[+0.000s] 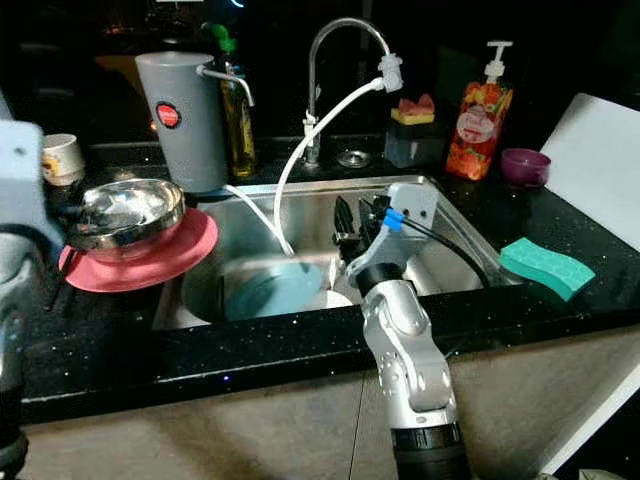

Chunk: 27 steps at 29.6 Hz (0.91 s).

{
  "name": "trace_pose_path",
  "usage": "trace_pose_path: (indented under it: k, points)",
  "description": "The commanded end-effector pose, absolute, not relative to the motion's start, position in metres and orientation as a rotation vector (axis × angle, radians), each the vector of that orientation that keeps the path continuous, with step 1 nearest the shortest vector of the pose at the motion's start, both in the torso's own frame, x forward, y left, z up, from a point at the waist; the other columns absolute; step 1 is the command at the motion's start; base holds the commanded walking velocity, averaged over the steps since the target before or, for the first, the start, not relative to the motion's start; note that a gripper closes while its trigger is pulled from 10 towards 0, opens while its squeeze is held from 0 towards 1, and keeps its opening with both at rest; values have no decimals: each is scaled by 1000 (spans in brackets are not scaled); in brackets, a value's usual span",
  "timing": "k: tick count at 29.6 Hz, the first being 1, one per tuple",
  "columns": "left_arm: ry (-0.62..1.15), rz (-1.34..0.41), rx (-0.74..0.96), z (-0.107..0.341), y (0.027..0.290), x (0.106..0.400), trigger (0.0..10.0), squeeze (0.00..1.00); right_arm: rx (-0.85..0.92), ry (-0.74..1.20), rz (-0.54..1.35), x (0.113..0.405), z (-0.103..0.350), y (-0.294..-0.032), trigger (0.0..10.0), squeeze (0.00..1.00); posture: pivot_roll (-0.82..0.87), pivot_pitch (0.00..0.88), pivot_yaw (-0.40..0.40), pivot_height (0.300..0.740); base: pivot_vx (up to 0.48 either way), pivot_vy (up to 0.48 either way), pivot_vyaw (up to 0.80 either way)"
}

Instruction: Kitchen organization

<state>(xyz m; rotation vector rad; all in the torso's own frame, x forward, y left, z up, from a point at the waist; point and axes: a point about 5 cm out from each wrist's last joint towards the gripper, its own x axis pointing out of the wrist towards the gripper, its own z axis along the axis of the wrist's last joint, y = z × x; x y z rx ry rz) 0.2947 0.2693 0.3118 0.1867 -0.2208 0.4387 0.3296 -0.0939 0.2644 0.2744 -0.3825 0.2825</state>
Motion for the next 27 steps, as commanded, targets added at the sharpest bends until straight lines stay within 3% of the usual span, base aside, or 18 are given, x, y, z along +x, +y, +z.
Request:
trace_pose_path:
  k: [1, 7, 14, 27]
  points:
    - [-207, 436, 152, 303, 274, 292, 10000, 0, 269, -392, 283, 328, 263, -94, 10000, 0, 218, 102, -16, 740, 0, 0, 0]
    - [-156, 292, 5, 276, 275, 296, 10000, 0, 265, -390, 292, 330, 263, -92, 10000, 0, 220, 96, -21, 740, 0, 0, 0]
    - [-159, 121, 29, 264, 264, 301, 10000, 0, 261, -392, 291, 330, 263, -93, 10000, 0, 206, 86, -24, 740, 0, 0, 0]
    - [-208, 108, 110, 265, 274, 307, 10000, 0, 258, -395, 290, 330, 263, -94, 10000, 0, 202, 78, -29, 740, 0, 0, 0]
